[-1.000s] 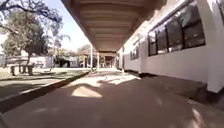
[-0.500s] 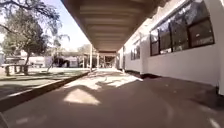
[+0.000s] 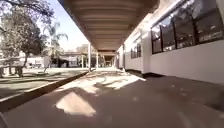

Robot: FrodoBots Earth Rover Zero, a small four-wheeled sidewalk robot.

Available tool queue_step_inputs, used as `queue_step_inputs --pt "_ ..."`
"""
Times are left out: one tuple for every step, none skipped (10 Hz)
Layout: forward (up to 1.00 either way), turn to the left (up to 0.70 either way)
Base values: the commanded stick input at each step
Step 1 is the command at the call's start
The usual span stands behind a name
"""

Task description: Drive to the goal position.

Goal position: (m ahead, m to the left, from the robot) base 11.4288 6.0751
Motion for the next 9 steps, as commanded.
queue_step_inputs --pt "0.70 0.00" --pt "0.70 0.00" --pt "0.70 0.00" --pt "0.70 0.00" --pt "0.70 0.00" --pt "0.70 0.00" --pt "0.70 0.00" --pt "0.70 0.00" --pt "0.70 0.00"
